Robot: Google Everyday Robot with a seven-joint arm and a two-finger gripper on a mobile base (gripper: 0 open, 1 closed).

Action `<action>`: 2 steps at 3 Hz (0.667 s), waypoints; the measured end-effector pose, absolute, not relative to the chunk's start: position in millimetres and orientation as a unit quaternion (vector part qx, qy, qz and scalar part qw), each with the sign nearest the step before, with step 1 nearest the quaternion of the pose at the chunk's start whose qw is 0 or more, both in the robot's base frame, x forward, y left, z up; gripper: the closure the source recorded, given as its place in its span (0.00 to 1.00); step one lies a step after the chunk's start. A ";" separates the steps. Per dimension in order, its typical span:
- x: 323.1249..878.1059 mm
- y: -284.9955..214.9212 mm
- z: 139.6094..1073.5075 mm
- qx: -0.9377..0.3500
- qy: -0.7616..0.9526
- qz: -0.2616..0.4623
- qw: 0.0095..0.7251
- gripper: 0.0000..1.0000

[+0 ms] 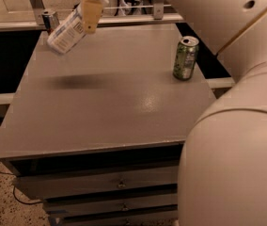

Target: Place blue plastic bottle upright

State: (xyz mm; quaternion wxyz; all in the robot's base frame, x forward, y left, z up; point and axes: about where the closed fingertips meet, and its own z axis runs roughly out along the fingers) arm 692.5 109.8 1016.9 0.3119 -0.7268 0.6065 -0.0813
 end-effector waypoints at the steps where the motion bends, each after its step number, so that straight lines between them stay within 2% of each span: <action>1: 705.5 58.8 1053.4 -0.736 0.596 -0.112 0.301 1.00; 2: 702.0 8.1 1077.0 -0.759 0.573 -0.131 0.281 1.00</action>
Offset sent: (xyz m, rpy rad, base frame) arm 0.0201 -0.1836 0.1192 -0.2557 -0.0563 0.1505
